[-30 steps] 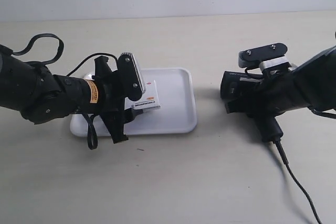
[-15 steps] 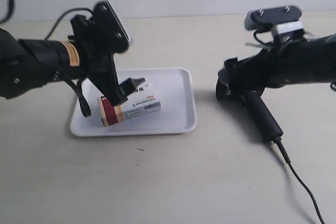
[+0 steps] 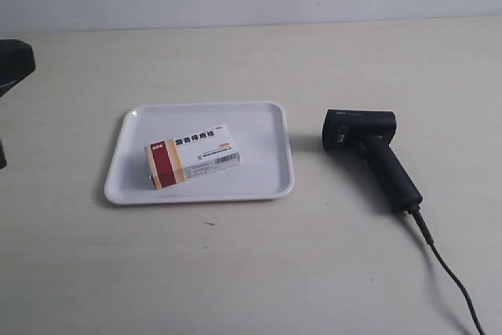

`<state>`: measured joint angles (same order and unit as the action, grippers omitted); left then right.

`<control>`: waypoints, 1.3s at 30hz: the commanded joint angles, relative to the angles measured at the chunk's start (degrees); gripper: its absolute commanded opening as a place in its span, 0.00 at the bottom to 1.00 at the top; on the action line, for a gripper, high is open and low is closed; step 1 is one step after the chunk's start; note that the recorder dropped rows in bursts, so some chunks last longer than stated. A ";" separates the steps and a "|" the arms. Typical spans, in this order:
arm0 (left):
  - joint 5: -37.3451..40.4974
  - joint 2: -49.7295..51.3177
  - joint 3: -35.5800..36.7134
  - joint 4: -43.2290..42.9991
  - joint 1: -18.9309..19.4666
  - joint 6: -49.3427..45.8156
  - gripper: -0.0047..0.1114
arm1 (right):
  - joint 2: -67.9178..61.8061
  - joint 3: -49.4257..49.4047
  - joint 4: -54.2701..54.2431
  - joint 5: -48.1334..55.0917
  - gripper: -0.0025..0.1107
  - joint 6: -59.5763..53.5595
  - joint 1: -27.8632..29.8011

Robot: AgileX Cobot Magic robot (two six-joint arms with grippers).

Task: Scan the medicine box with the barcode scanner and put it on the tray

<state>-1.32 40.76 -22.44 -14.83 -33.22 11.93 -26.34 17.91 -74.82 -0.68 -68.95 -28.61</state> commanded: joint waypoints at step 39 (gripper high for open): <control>11.81 -40.76 22.44 9.13 37.22 -7.24 0.09 | 7.85 -0.26 0.27 -2.59 0.02 0.04 -0.02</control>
<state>9.05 0.36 -0.14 -6.31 3.79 5.01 -18.70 17.91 -74.82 -3.31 -68.95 -28.61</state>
